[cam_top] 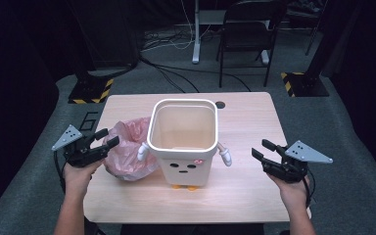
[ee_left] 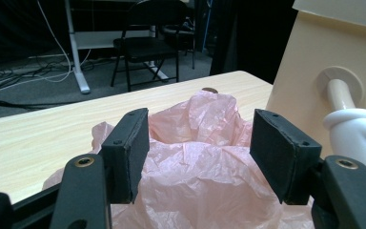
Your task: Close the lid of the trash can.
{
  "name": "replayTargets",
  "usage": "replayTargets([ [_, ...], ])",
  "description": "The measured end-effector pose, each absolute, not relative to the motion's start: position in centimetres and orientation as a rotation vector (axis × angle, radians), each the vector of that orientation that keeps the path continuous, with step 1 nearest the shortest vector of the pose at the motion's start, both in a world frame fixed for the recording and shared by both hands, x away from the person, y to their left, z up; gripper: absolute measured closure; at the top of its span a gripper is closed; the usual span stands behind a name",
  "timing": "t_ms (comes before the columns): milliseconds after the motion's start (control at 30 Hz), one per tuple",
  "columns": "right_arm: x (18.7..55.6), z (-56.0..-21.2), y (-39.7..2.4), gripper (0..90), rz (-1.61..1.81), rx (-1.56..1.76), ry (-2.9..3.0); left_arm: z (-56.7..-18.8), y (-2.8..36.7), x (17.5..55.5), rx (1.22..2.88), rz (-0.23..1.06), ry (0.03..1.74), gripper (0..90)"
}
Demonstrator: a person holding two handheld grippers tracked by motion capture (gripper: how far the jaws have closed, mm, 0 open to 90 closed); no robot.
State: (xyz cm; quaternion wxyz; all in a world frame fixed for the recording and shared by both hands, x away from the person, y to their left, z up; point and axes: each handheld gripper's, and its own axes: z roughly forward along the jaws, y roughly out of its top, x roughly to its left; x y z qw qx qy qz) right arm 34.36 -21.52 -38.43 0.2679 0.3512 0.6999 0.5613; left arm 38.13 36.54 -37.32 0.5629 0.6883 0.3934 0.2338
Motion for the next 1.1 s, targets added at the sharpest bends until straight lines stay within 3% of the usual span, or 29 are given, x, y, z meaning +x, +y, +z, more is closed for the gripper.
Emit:
replayTargets([
  [1100,36.2,-44.8,-21.6,45.8,1.293,1.038,1.974,-38.2,36.1,38.5,1.663,0.545,0.941,37.9],
])
